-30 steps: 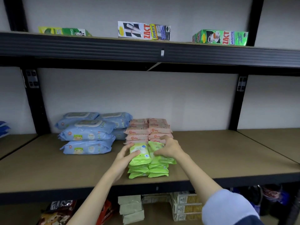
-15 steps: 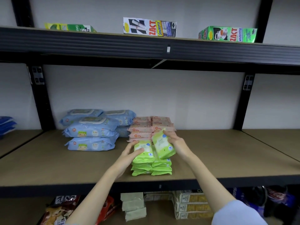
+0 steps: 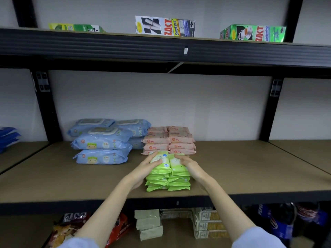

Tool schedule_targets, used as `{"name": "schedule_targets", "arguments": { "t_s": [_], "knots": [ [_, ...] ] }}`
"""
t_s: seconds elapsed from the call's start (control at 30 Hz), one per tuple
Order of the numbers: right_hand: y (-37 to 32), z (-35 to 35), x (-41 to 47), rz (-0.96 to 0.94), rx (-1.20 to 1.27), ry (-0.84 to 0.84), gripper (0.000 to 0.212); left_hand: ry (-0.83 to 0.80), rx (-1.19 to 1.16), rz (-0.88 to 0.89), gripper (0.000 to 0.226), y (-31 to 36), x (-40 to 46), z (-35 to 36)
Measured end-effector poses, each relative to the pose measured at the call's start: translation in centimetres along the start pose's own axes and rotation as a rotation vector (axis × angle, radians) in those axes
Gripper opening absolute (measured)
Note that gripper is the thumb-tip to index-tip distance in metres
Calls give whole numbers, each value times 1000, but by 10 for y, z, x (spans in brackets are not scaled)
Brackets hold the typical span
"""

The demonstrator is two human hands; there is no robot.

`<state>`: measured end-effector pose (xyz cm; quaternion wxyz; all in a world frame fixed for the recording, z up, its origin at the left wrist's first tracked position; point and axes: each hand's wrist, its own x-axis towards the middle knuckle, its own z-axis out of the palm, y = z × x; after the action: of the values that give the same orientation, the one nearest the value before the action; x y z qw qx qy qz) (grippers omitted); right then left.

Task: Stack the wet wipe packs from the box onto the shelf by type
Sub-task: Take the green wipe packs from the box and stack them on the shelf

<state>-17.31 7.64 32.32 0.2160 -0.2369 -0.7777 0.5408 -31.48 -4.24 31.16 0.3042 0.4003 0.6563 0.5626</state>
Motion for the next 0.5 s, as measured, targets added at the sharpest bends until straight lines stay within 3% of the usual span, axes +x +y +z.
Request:
{"name": "schedule_targets", "arguments": {
  "t_s": [0.13,0.23,0.5],
  "knots": [
    [-1,2,-2,21,-6,-10,41,-1,-63,-24,58,3,-2,2],
    [-2,-1,-3,47,118,44,53,0,-96,-26,65,6,0,3],
    [5,11,3,112,169,30,61,26,42,-20,65,4,1,11]
  ]
}}
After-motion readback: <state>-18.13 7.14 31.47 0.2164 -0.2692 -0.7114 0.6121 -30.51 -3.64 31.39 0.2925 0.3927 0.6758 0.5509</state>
